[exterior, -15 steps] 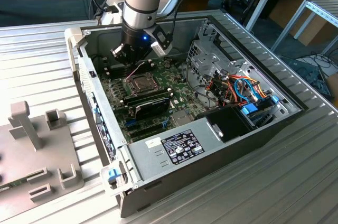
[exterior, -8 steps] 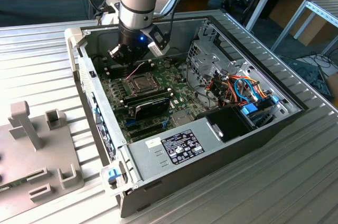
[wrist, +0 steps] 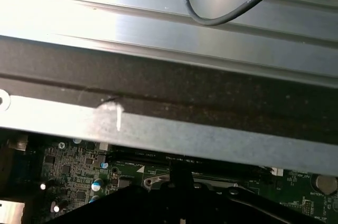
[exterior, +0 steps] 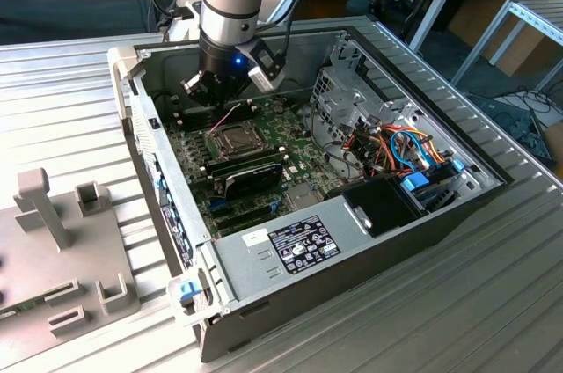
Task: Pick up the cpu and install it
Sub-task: 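Install the first cpu locking lever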
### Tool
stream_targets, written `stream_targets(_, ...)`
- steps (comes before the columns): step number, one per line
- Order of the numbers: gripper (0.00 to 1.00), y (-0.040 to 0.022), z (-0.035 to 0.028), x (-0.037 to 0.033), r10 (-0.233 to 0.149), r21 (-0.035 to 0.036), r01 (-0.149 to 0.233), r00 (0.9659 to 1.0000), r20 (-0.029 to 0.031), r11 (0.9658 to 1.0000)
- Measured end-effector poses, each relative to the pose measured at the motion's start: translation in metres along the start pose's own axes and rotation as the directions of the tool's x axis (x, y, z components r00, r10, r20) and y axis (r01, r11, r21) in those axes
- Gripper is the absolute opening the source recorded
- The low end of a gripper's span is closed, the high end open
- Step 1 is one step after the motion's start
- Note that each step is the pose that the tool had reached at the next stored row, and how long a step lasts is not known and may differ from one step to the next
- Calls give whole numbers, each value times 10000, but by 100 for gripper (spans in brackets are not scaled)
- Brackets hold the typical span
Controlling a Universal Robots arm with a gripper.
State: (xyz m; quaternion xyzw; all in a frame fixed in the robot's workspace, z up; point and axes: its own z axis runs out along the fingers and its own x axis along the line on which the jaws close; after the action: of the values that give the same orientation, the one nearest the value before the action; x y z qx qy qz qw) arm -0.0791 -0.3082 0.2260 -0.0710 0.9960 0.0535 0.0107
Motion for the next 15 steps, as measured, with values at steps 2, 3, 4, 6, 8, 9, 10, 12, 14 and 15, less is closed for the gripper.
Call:
stream_targets(2,11,-1,1,-9,10,0,-10,10000,2,10000)
stream_targets(3,11,-2,2,-14,15,0,-15,10000,2,10000)
stream_targets(4,11,-3,3,-23,24,0,-24,10000,3,10000)
stream_targets(6,11,-8,4,-45,43,2,-43,10000,4,10000)
stream_targets(8,11,-10,5,-54,52,2,-52,10000,6,10000)
stream_targets(9,11,-11,5,-56,58,2,-58,10000,7,10000)
stream_targets(10,11,-11,6,-58,63,2,-63,10000,7,10000)
stream_targets(12,11,-14,9,-63,71,2,-71,10000,8,10000)
stream_targets(14,11,-17,11,-68,82,3,-82,10000,9,10000)
stream_targets(15,11,-17,11,-68,84,3,-84,10000,10,10000)
